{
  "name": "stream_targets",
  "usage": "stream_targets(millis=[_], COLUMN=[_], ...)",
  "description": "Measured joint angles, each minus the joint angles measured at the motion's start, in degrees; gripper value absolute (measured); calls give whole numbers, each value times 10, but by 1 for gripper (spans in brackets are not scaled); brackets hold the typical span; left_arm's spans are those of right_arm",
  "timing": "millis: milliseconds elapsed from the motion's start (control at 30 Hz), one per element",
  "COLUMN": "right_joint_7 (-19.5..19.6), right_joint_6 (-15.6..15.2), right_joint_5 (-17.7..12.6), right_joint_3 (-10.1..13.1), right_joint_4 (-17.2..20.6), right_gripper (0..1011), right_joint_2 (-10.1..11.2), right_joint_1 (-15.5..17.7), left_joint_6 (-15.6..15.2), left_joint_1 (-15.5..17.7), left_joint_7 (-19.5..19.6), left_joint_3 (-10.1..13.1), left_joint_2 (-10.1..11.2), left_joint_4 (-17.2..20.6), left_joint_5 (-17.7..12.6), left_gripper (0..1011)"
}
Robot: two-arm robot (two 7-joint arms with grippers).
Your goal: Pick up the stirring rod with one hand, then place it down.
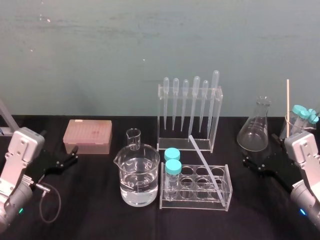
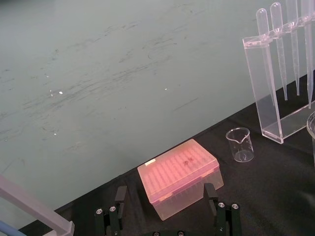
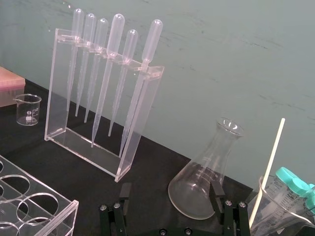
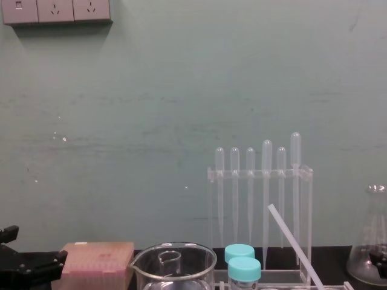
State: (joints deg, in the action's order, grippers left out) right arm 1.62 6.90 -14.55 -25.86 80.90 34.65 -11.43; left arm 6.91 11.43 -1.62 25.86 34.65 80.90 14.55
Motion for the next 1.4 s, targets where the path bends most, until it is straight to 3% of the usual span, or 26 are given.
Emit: stream_targets(millis=[1400], right_joint_7=[0], right_joint_6=[0], right_joint_5=[0], right_joint_3=[0], right_joint_4=[0], right_gripper=[1003], right_joint_2=[0], right_joint_1=[0], left_joint_6=[0], left_joint_1=[0], left_joint_7=[0], left_joint_3=[0], left_joint_2=[0], left_joint_4=[0], left_joint_5=[0], left_gripper=[1000])
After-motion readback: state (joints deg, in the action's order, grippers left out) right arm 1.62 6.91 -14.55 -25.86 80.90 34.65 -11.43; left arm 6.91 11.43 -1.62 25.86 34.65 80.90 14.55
